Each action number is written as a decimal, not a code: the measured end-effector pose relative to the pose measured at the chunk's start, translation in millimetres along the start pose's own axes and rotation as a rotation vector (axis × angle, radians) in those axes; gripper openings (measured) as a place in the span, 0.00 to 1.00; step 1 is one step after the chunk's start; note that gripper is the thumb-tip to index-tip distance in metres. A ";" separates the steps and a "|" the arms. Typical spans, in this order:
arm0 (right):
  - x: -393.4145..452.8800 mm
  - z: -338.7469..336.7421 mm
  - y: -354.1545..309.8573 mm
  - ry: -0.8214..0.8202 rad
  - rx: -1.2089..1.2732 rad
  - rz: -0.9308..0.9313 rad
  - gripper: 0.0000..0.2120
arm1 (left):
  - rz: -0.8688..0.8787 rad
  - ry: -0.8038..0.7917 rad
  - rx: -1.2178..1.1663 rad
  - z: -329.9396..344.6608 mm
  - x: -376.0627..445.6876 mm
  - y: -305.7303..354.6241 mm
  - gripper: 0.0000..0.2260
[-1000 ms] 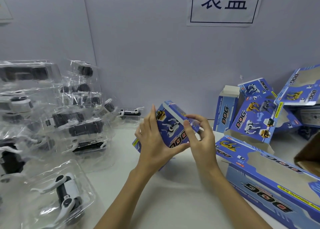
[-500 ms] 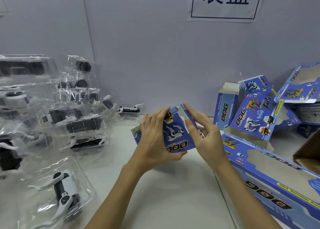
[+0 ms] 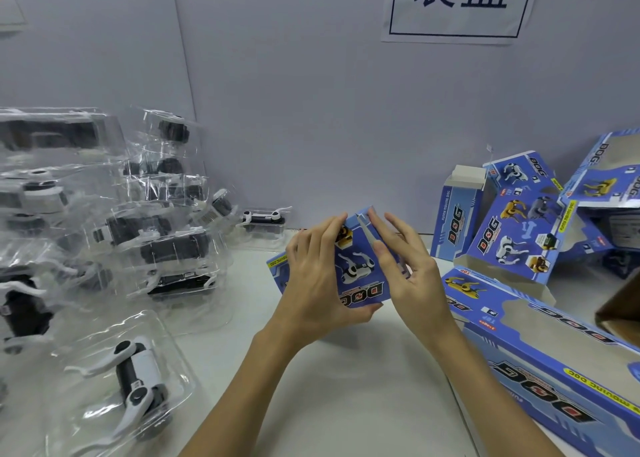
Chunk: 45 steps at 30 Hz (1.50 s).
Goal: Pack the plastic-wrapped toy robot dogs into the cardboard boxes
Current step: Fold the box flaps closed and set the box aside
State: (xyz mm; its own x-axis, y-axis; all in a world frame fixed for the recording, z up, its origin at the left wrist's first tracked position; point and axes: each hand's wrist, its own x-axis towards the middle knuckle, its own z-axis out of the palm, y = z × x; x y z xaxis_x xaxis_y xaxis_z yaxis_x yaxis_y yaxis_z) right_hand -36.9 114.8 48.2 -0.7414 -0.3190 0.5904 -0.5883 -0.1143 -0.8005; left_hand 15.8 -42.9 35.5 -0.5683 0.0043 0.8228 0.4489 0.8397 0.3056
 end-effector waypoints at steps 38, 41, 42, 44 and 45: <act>-13.7 25.3 19.6 0.071 -0.011 -0.073 0.21 | -0.038 -0.038 -0.016 -4.6 1.3 -8.7 0.52; -12.9 25.0 17.6 0.003 -0.031 -0.047 0.22 | -0.042 -0.053 -0.031 -6.6 1.0 -7.8 0.52; -12.6 22.9 16.4 -0.037 -0.018 -0.053 0.22 | -0.046 -0.060 -0.032 -7.7 1.0 -8.2 0.53; -12.9 18.6 14.9 -0.064 -0.006 -0.104 0.25 | -0.070 -0.059 -0.040 -9.7 1.6 -9.3 0.54; -13.6 17.2 15.3 -0.050 -0.027 -0.144 0.27 | -0.100 -0.046 -0.059 -10.5 2.2 -9.5 0.55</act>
State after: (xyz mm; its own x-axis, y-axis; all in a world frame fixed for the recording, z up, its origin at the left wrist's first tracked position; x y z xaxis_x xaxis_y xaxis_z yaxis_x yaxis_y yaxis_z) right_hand -30.3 101.3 26.2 -0.6323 -0.3473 0.6925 -0.6964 -0.1368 -0.7045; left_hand 17.6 -56.6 39.5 -0.6424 -0.0517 0.7646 0.4276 0.8038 0.4136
